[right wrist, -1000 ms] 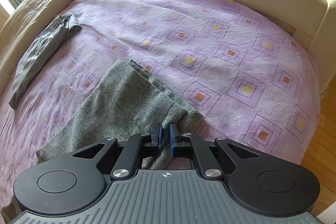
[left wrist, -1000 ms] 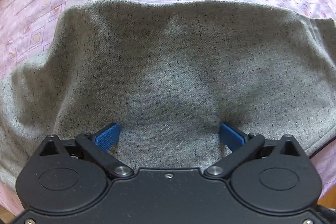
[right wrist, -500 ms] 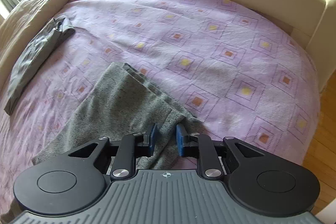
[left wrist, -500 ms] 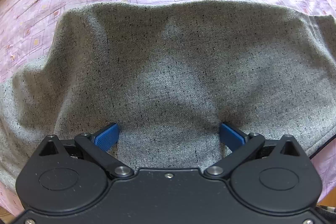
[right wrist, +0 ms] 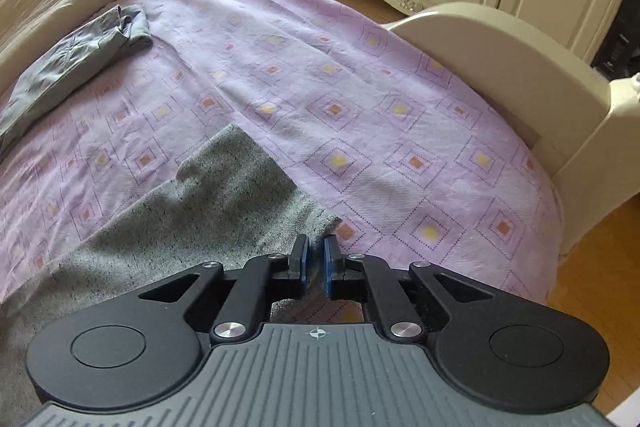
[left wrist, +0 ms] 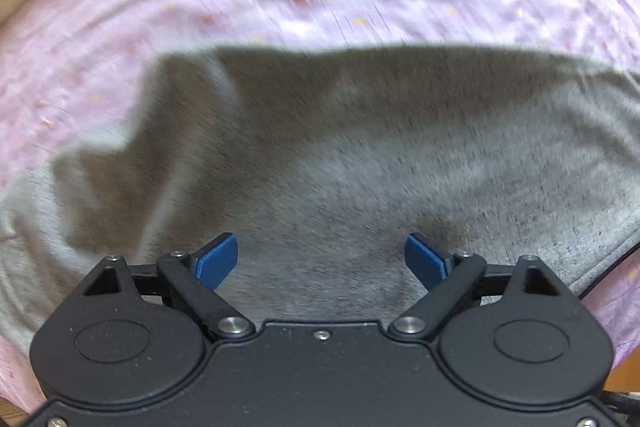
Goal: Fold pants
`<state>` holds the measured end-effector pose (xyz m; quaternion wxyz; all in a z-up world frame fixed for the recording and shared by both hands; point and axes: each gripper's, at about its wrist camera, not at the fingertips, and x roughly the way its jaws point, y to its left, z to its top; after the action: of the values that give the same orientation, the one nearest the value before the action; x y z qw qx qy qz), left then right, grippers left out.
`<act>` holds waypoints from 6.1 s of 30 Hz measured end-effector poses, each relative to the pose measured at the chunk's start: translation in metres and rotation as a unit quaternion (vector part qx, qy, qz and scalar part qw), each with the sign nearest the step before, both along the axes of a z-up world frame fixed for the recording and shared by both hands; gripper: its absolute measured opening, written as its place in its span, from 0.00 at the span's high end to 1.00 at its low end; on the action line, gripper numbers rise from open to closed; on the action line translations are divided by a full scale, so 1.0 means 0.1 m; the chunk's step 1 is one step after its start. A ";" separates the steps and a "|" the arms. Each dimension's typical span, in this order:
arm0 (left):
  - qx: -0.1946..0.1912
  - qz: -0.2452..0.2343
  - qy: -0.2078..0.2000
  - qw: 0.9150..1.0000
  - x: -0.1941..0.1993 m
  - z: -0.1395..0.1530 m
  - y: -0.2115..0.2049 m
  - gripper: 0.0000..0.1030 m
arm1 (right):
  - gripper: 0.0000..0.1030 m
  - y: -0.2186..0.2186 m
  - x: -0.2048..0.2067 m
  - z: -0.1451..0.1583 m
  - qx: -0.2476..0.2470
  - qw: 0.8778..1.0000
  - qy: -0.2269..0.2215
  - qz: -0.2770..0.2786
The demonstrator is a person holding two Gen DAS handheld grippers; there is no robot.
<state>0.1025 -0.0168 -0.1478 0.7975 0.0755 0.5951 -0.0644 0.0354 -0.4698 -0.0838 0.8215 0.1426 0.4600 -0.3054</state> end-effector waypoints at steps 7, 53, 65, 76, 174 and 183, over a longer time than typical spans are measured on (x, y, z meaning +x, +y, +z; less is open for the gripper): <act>-0.012 0.034 -0.047 0.998 0.20 0.35 0.49 0.11 | 0.92 0.74 0.17 0.33 -0.033 0.991 -0.038 0.123; -0.113 0.028 -0.028 0.993 1.22 0.22 1.65 0.17 | 0.76 4.67 0.77 -0.35 0.114 0.752 0.105 0.641; -0.101 -0.001 0.013 0.995 0.83 0.08 1.76 0.17 | 0.75 4.10 1.34 0.05 0.041 0.804 -0.001 0.594; 0.021 -0.127 0.036 0.991 0.22 -0.40 1.51 0.07 | 0.75 4.13 1.38 -0.21 0.108 0.718 0.094 0.681; -0.125 0.094 0.057 0.986 0.24 -0.15 2.48 0.18 | 0.69 4.86 2.21 -0.39 0.279 0.691 0.108 0.659; -0.122 0.110 0.082 0.983 0.25 -0.24 2.52 0.17 | 0.98 4.82 2.46 -0.40 0.271 0.760 0.090 0.584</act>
<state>0.1273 0.2357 -0.1723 0.7517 -0.0939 0.6505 -0.0544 0.2819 0.0123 -0.1238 0.7227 0.0343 0.5892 0.3597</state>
